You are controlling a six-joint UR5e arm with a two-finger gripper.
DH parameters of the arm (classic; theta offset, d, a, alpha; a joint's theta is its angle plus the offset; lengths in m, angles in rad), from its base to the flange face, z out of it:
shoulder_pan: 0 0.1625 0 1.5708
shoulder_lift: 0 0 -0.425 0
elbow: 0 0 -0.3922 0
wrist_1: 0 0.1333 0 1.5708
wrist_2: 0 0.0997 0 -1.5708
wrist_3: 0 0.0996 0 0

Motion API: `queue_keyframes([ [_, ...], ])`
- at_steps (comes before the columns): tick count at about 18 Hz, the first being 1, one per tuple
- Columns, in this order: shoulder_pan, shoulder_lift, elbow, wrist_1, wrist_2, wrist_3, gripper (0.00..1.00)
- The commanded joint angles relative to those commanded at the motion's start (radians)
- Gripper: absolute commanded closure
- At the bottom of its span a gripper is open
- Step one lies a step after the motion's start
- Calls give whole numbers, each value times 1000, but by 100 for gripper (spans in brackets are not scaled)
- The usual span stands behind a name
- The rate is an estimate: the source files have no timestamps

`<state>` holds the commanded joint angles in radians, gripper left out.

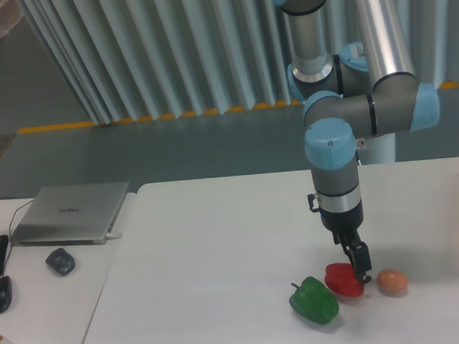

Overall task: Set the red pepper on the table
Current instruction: 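Open the gripper to release the red pepper on the table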

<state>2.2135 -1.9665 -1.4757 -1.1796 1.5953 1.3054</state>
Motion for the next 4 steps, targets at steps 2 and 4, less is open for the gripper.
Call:
queue_keyframes([
  [2, 0, 0, 0, 0, 0, -2, 0],
  [4, 3, 5, 0, -2, 0, 0, 0],
])
